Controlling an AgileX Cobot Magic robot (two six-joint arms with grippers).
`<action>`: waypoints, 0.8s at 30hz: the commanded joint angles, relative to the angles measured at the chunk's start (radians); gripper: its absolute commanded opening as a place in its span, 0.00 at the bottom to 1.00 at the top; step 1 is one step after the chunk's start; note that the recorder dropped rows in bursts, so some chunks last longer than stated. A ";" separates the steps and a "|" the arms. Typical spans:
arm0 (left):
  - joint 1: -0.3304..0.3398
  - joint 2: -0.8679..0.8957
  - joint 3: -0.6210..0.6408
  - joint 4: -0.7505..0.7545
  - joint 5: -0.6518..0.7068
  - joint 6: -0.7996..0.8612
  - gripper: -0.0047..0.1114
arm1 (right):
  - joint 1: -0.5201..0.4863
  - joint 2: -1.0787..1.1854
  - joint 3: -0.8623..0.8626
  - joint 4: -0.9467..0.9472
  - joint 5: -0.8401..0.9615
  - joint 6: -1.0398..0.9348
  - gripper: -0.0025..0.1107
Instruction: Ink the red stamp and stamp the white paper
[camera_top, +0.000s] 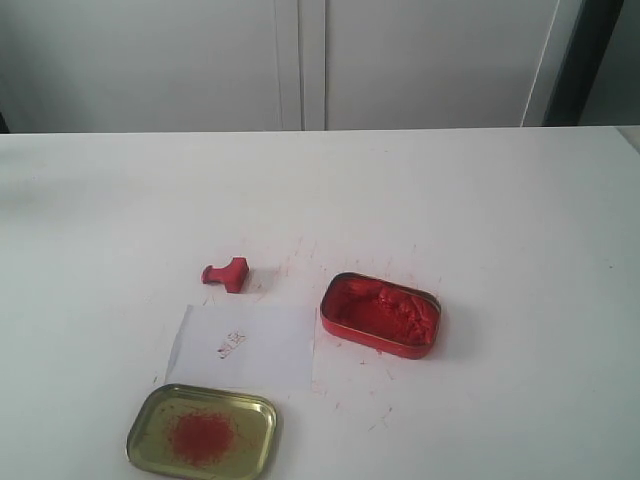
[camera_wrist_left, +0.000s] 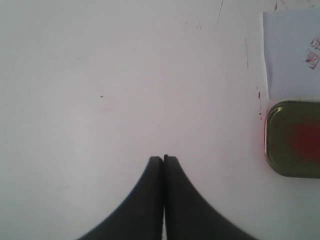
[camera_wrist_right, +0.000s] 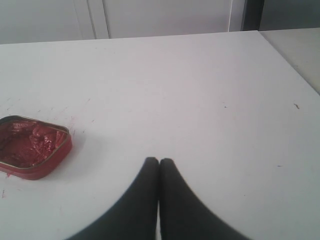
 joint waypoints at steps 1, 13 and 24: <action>0.001 -0.104 0.006 -0.013 0.017 0.011 0.04 | -0.002 -0.006 0.006 0.001 -0.014 0.004 0.02; 0.001 -0.344 0.006 -0.013 0.078 0.040 0.04 | -0.002 -0.006 0.006 0.001 -0.014 0.004 0.02; 0.001 -0.510 0.006 -0.020 0.127 0.038 0.04 | -0.002 -0.006 0.006 0.001 -0.014 0.004 0.02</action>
